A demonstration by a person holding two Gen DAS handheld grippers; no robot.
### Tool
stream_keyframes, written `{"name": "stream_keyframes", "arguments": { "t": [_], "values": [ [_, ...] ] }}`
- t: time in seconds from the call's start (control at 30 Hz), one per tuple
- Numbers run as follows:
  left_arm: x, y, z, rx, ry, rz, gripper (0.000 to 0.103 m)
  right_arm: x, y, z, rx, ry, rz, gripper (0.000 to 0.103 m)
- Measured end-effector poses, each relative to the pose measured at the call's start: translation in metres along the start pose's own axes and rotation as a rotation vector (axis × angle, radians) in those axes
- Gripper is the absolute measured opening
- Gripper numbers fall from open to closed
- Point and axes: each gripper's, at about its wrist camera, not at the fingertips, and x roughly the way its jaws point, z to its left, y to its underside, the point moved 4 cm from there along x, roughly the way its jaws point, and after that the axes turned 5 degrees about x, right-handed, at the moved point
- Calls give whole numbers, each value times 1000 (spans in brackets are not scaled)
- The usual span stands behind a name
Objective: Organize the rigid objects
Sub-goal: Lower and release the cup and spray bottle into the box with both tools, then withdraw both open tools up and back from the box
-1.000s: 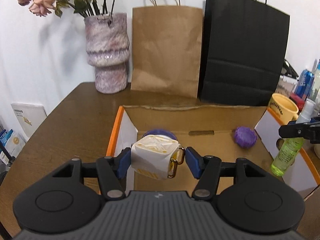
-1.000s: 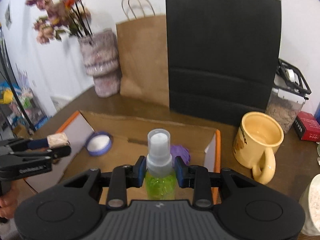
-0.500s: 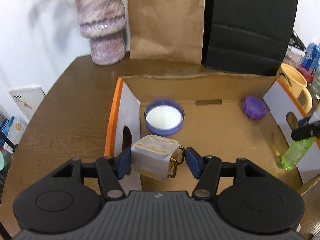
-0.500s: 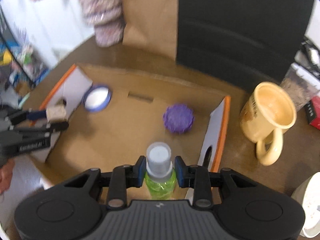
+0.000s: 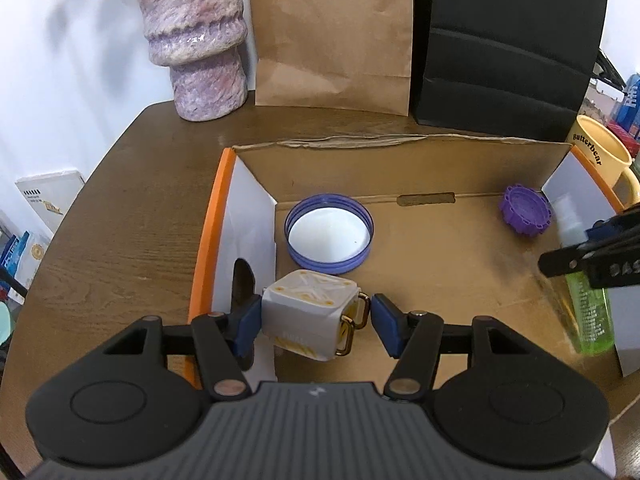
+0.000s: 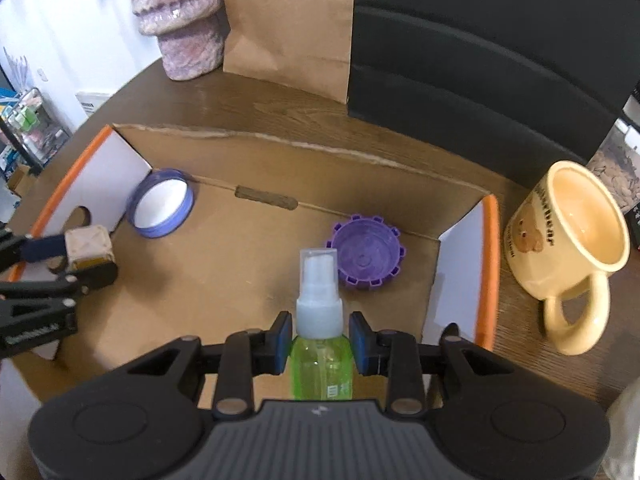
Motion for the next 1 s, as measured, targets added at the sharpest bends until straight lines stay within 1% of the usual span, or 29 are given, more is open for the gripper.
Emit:
{"name": "stream_keyframes", "arguments": {
  "t": [0.17,0.27,0.33,0.37,0.4,0.43,0.47,0.53,0.6,0.67,0.73,0.8,0.93,1.0],
  "values": [
    [7,-1,-7,45,-14,-11,61,17,7,-3,0,32,22,30],
    [11,0,-12,81,-20,-18,61,17,9,-4,-3,29,7,30],
    [12,0,-13,77,-15,-17,61,16,9,-5,-3,29,3,30],
    [13,-1,-12,74,-14,-14,62,17,9,-4,-2,30,2,30],
    [13,-2,-11,70,-9,-12,67,17,10,-4,0,31,1,31],
    [14,-3,-12,72,2,-12,74,17,10,-4,-1,33,-1,31],
    [13,-3,-12,72,5,-13,76,18,9,-3,0,37,-2,30],
    [13,-3,-12,72,-7,-12,77,18,10,0,-6,37,-8,33],
    [13,-3,-11,66,-11,-9,77,15,11,3,-17,35,-26,40],
    [10,-3,-9,46,-3,-8,77,12,12,5,-19,41,-38,43],
    [6,-2,-6,18,21,-1,79,6,11,7,-20,38,-44,44],
    [0,-1,-4,6,15,-4,79,-4,11,7,-15,37,-63,49],
    [-23,-1,1,2,-3,-37,79,-29,11,5,-2,42,-110,52],
    [-39,-3,3,-12,-11,-67,79,-45,14,6,2,41,-133,53]
  ]
}}
